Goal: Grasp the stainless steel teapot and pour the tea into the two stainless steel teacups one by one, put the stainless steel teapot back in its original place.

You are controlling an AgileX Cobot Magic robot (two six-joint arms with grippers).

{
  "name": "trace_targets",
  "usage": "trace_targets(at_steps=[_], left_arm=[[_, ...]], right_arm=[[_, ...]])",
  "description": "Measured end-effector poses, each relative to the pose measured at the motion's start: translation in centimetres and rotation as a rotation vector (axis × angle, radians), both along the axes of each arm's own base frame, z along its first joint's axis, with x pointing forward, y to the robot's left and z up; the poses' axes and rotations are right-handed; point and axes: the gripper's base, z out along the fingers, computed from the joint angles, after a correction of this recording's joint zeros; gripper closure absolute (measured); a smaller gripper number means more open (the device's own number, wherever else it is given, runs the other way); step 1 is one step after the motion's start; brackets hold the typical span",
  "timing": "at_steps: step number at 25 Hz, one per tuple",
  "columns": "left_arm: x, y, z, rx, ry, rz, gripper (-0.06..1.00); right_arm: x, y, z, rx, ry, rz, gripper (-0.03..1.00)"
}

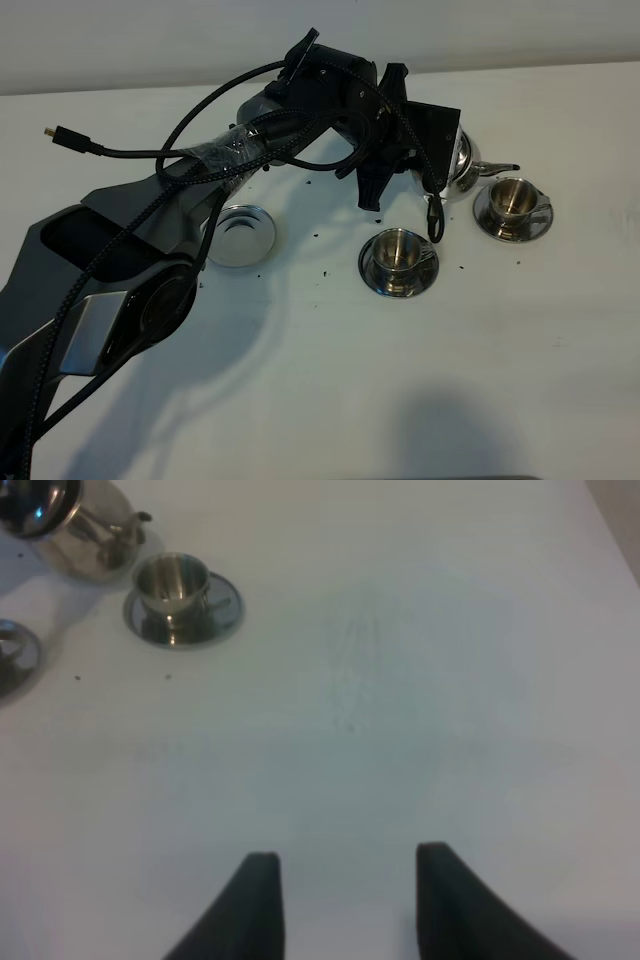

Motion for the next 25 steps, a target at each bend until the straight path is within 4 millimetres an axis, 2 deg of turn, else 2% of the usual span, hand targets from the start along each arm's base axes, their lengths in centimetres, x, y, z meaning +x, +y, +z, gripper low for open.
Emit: trace_targets(at_steps=[9,16,25], left_arm=[[0.6,-0.1,0.4,0.092,-0.150,-0.069,0.72],[0.5,-1.1,0.8,0.114,-0.254,-0.122,0.72],[0.4,-1.4,0.9,0.169,-0.303,-0.227,0.72]], right_arm=[[0.0,0.0,0.0,0.000,0.000,0.000,0.66],[0.0,0.0,0.0,0.000,0.000,0.000,0.66],[0.0,0.0,0.0,0.000,0.000,0.000,0.66]])
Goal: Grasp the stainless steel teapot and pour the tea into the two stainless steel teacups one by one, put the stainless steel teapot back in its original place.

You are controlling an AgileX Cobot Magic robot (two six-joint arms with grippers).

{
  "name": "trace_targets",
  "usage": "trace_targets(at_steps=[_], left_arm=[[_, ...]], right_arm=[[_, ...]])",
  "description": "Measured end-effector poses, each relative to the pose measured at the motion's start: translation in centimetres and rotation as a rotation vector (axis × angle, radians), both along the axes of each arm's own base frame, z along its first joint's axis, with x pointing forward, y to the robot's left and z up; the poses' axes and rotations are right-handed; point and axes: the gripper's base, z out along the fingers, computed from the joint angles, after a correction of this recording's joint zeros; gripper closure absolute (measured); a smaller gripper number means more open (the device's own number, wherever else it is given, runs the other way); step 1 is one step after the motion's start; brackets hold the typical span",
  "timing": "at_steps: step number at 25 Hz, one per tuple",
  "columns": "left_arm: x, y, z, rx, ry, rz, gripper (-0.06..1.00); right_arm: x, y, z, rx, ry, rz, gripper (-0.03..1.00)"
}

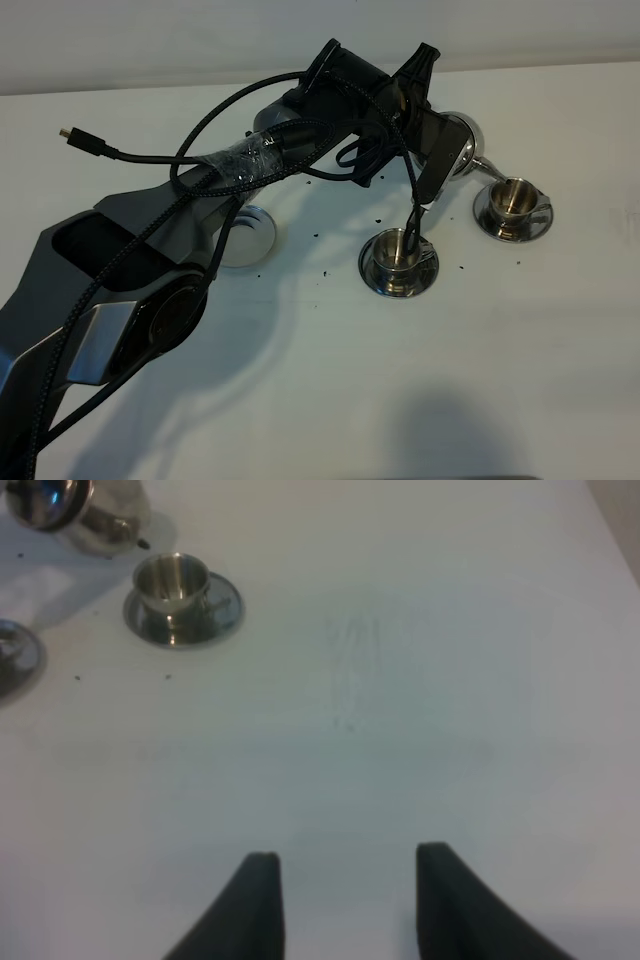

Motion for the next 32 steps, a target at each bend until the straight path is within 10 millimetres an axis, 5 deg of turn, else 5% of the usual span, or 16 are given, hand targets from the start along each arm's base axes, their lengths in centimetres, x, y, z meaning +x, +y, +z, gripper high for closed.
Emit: trace_targets(at_steps=[17,32], left_arm=[[0.4,-0.4,0.5,0.016,-0.107,-0.090,0.72],[1.0,-1.3,-1.4,0.030,-0.222,-0.150,0.72]], right_arm=[[0.0,0.0,0.0,0.000,0.000,0.000,0.66],[0.0,0.0,0.0,0.000,0.000,0.000,0.66]])
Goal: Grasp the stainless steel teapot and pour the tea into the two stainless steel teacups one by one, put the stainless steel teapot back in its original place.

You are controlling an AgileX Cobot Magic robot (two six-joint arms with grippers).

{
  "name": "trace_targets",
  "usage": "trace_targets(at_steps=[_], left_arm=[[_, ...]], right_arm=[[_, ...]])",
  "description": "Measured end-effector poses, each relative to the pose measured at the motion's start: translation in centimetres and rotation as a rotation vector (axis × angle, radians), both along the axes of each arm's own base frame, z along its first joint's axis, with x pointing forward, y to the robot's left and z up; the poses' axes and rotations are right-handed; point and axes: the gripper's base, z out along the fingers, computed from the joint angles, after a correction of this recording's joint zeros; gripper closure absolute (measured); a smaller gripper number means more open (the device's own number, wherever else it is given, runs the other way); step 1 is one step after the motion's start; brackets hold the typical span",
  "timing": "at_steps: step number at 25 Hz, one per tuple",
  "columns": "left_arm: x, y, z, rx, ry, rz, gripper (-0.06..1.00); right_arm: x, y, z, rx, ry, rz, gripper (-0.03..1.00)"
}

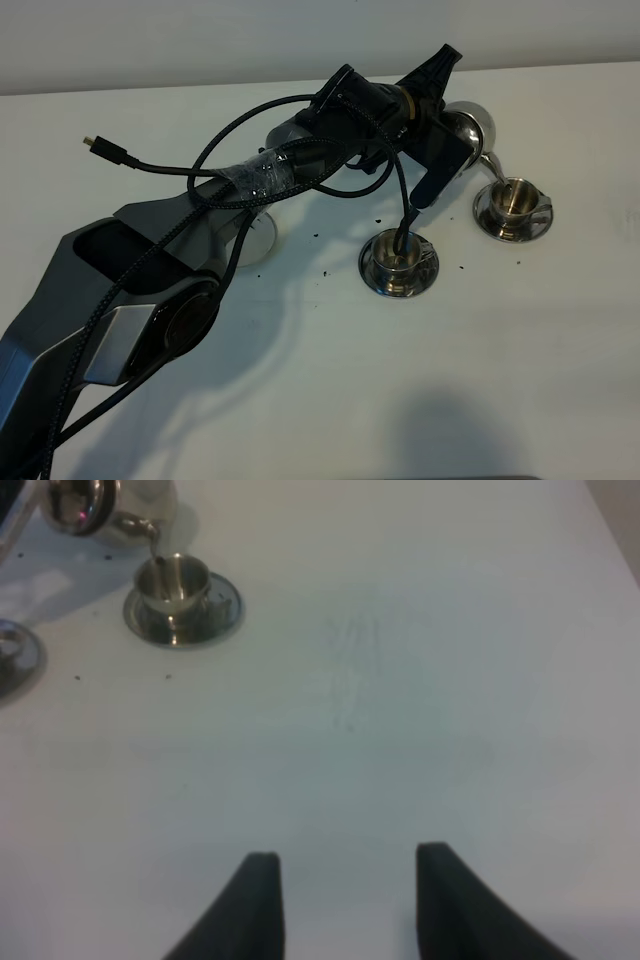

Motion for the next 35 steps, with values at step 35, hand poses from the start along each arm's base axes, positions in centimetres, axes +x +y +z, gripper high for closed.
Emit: trace_targets(at_steps=[35], left_arm=[[-0.1,-1.2,0.8,0.021,-0.151,-0.105,0.72]], right_arm=[[0.0,0.0,0.0,0.000,0.000,0.000,0.66]])
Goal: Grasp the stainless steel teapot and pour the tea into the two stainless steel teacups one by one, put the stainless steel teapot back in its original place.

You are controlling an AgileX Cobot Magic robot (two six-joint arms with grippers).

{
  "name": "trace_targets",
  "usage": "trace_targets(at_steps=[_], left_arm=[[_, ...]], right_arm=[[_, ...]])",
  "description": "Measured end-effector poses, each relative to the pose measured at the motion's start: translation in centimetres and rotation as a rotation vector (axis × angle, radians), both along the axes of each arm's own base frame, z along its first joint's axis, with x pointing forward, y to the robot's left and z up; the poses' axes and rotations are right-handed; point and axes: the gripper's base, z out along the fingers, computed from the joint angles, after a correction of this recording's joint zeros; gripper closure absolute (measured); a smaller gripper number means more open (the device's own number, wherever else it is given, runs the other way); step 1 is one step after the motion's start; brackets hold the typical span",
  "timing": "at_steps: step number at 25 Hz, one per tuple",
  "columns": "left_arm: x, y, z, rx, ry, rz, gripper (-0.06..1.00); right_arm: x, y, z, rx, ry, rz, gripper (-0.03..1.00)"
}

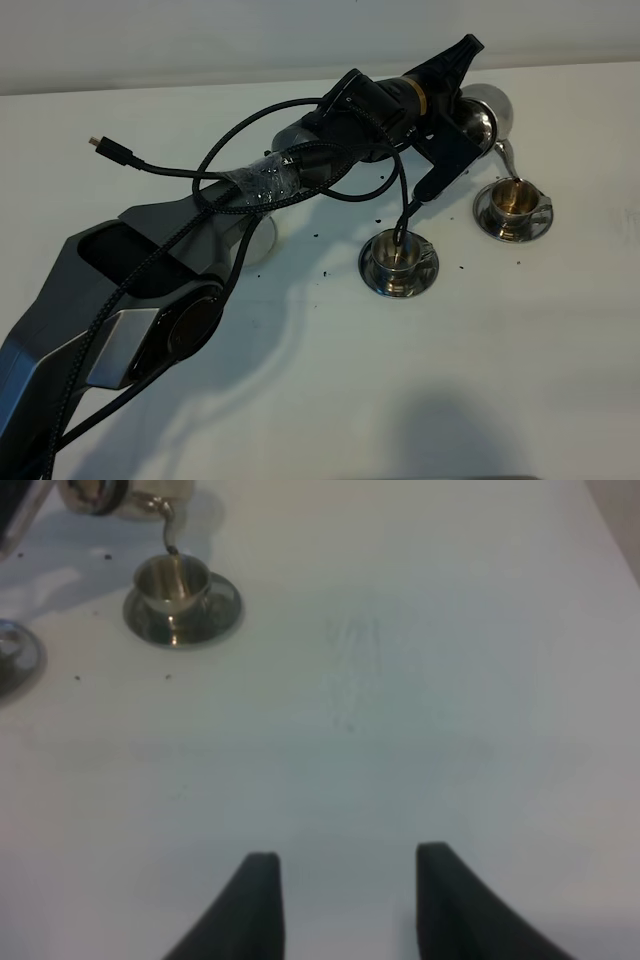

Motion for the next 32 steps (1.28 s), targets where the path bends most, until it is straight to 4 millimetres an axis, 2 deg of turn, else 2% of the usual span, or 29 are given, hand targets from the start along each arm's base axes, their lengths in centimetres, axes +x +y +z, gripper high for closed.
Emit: trace_targets(at_steps=[32], left_arm=[[-0.07,-0.30,0.25,0.047,-0.061,-0.059,0.72]], right_arm=[[0.00,0.00,0.00,0.000,0.000,0.000,0.66]])
